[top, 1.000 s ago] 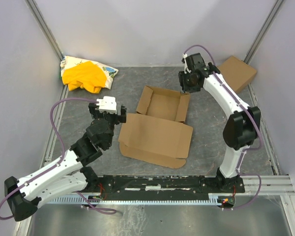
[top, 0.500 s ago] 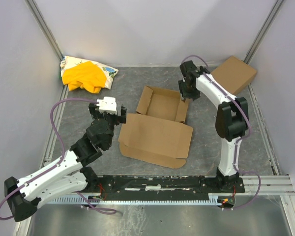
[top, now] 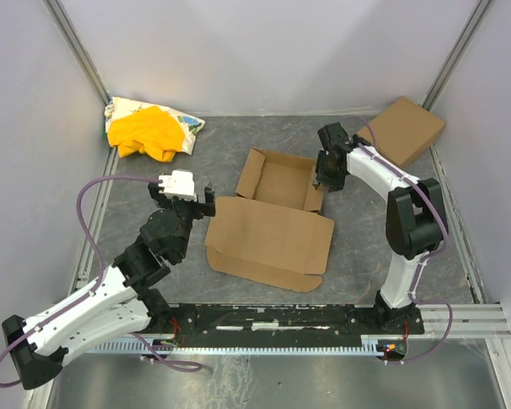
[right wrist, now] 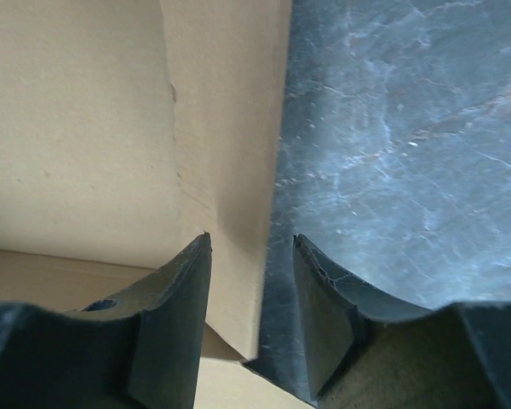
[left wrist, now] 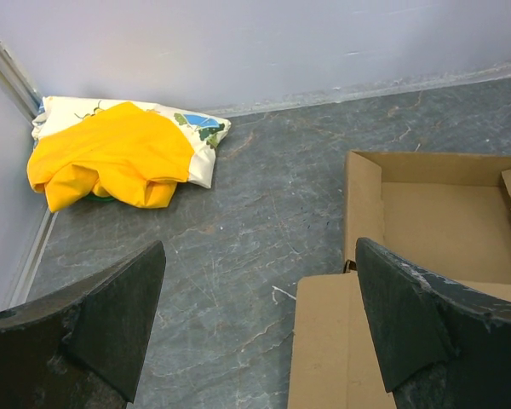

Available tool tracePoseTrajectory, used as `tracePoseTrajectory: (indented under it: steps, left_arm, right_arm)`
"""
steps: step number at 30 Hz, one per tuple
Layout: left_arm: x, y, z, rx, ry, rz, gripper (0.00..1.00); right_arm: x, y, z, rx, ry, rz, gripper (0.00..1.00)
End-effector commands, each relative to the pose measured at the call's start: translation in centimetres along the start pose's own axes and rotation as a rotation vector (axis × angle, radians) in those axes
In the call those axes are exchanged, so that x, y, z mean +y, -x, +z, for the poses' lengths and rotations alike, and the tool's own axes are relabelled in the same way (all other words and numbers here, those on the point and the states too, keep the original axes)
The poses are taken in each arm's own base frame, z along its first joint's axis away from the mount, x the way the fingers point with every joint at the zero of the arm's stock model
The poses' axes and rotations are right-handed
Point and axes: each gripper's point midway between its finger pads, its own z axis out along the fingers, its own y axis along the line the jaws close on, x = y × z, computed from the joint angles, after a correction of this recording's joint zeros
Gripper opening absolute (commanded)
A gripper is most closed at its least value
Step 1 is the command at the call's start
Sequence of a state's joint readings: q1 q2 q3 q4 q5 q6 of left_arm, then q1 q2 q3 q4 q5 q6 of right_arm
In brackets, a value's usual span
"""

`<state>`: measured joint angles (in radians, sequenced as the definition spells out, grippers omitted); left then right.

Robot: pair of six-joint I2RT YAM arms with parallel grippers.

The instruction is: Fold the paper box

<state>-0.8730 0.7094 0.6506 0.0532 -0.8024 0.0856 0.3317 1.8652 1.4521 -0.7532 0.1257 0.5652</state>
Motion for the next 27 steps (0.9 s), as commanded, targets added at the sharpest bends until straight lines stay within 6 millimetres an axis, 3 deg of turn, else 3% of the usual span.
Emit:
tracePoseTrajectory:
  steps: [1, 7, 14, 19, 24, 27]
  left_arm:
    - [-0.3, 1.5, -0.3, -0.041, -0.025, -0.082, 0.99]
    - [-0.7, 1.3, -0.2, -0.034, -0.043, -0.083, 0.99]
    - [-0.9, 0.7, 0.0, -0.011, -0.031, -0.062, 0.99]
    - [-1.4, -0.2, 0.5, 0.030, -0.031, -0.033, 0.99]
    - [-1.7, -0.8, 0.9, 0.056, -0.015, -0.017, 0.99]
    - [-1.2, -2.0, 1.6, 0.115, 0.064, 0.021, 0.99]
  right_arm:
    - [2.8, 2.0, 1.0, -0.058, 0.106, 0.123, 0.49]
    - [3.0, 1.8, 2.2, -0.025, 0.068, 0.087, 0.36]
    - [2.2, 1.0, 3.4, 0.003, -0.038, -0.010, 0.28]
    - [-1.0, 1.2, 2.6, -0.025, -0.260, -0.149, 0.14]
    - [-3.3, 1.5, 2.0, -0.033, -0.424, -0.285, 0.09]
    - [-3.4, 1.3, 2.6, -0.013, -0.424, -0.318, 0.09]
